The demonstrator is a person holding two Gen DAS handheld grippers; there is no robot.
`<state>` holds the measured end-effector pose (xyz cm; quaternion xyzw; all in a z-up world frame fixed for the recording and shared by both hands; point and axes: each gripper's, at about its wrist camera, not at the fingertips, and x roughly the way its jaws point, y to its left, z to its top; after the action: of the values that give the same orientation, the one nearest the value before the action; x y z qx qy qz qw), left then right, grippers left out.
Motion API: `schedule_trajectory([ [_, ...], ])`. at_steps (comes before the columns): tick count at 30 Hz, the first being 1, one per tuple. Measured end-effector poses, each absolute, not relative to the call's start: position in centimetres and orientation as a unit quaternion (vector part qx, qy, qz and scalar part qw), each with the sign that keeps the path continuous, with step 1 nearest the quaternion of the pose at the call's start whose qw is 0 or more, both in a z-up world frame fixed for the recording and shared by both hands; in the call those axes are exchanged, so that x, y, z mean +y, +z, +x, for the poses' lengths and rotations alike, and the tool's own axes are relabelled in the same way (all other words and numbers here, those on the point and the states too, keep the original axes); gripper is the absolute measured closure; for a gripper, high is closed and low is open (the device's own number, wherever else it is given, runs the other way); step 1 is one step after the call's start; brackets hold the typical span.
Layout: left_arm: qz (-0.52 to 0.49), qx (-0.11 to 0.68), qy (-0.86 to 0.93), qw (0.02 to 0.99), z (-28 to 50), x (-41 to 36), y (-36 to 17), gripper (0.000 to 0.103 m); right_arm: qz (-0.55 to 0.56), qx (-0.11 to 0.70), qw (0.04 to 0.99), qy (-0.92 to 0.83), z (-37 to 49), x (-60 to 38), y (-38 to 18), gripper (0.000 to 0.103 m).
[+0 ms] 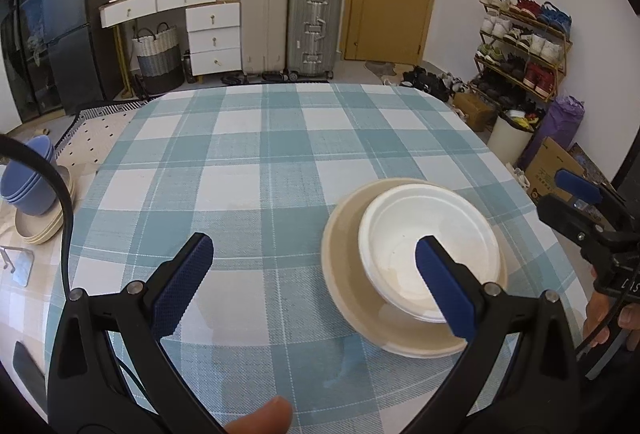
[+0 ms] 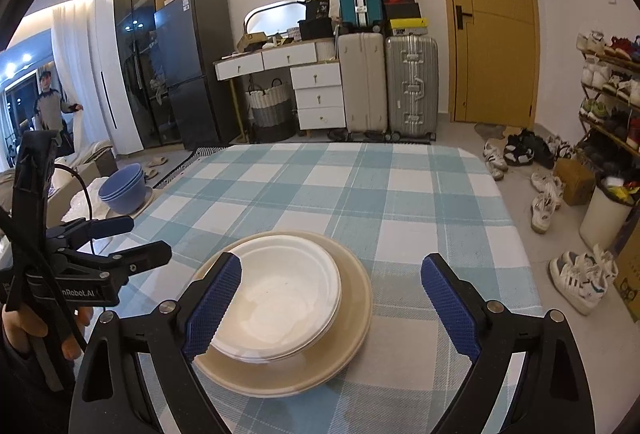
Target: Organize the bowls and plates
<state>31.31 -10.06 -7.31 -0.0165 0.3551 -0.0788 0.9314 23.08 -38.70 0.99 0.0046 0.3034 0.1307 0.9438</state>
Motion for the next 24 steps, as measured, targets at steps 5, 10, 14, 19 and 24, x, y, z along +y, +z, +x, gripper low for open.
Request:
schedule_trajectory([
  [5,-0.019,0.345,-0.072,0.936,31.2,-9.4,-7.8,0.002,-0.001,0.287,0.949,0.128,22.7,-38.7,0.5,0.007],
  [10,-0.017,0.329,-0.075,0.941,31.0,-9.3,-8.2,0.002,0.000,0.286,0.950,0.127,22.9,-38.8,-0.5,0.005],
  [14,-0.010,0.319,-0.080,0.944,30.9,-9.5,-9.0,0.002,0.002,0.283,0.951,0.121,22.9,-39.1,-1.4,0.002],
  [19,-0.005,0.302,-0.087,0.949,30.6,-9.9,-9.7,0.002,0.009,0.273,0.955,0.116,22.9,-39.6,-2.3,0.001],
  [24,-0.004,0.290,-0.094,0.952,30.3,-10.1,-10.3,0.002,0.018,0.257,0.960,0.112,22.6,-39.9,-2.6,0.001],
])
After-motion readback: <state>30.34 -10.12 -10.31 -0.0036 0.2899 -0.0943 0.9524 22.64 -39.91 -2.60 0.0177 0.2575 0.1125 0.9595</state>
